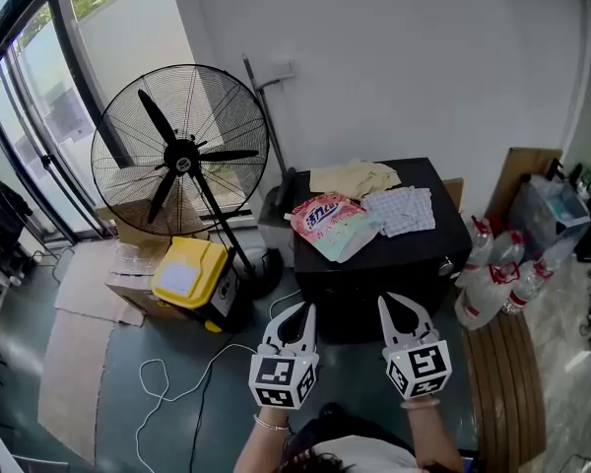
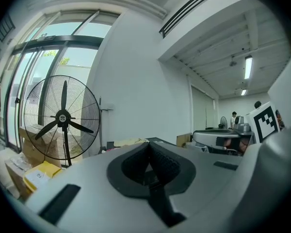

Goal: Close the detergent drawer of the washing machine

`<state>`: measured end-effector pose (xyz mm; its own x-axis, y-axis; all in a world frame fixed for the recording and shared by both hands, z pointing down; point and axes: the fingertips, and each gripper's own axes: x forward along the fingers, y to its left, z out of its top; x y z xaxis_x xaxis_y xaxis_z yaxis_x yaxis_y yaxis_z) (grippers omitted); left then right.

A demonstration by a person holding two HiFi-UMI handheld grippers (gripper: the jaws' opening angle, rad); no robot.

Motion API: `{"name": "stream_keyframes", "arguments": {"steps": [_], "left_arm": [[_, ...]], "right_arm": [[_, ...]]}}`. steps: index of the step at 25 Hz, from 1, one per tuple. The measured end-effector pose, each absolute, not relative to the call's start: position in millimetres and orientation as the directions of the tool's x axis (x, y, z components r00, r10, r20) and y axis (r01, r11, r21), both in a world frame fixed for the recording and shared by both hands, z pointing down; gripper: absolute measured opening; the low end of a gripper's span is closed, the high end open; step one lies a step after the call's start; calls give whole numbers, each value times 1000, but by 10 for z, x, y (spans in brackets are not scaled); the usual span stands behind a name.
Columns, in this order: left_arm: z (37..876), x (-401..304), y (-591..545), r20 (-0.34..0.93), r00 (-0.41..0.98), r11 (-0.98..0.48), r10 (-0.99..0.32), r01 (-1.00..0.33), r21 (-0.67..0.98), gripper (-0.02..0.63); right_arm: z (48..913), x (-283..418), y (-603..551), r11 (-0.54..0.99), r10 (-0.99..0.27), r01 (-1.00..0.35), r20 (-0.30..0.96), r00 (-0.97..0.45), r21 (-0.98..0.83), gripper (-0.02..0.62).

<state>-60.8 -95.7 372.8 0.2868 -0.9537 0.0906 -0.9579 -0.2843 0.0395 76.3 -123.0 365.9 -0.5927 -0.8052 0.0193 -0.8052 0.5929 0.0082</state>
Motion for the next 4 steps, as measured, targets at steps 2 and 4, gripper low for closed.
{"name": "stream_keyframes", "arguments": {"steps": [2,4], "left_arm": [[3733,-607,-1004,84,290,-287,-953,-957,44,18],[3759,-606,-1039,80,292,-289,-953,-956,51,18]], "right_arm": [[3657,775,-1291,589,-808,-808,18,-589,12,28],[3671,789,-1344,585,-811,-811,17,-584,14,28]]}}
